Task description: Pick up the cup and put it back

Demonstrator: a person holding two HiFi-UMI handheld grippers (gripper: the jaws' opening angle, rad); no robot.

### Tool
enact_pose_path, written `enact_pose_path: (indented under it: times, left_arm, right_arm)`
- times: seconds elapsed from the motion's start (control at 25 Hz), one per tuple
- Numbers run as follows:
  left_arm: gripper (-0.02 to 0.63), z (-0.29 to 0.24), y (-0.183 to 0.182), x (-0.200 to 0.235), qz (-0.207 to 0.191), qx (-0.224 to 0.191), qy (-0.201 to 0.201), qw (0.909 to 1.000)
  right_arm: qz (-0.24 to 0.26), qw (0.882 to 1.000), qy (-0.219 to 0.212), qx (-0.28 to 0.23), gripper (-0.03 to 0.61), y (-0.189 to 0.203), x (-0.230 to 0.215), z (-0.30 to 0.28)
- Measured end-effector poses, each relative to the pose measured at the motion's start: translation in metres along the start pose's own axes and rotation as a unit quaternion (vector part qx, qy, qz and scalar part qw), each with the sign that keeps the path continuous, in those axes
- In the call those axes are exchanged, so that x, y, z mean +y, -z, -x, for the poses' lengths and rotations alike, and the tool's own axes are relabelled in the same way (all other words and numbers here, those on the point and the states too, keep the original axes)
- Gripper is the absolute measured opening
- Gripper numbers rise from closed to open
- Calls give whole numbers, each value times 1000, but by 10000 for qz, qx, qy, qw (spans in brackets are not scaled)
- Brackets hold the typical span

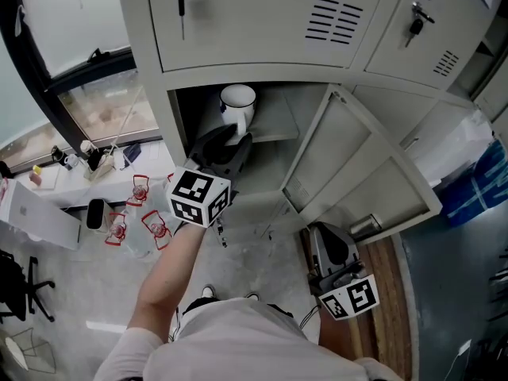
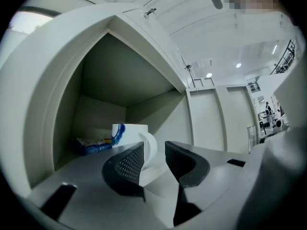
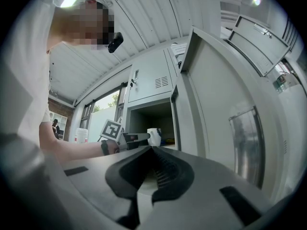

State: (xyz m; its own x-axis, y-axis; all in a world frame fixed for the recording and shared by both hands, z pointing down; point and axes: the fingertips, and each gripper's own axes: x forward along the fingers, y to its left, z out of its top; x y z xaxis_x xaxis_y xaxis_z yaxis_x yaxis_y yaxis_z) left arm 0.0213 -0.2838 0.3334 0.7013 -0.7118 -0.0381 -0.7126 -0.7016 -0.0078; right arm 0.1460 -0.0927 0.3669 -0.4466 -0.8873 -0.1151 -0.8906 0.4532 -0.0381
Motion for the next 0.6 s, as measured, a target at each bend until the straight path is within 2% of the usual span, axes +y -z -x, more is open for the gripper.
enact_pose_path:
  times: [0.32,0.6]
  left_arm:
    - [136,37,-6,-5,-142,-101,-99,9998]
    - [55,80,-4,3,-413,-25,-229,9989]
  right_arm:
    - [-29,9999,-151,12,17,1,12,-7]
    - [-65,9993,-381,13,17,4,32,-21]
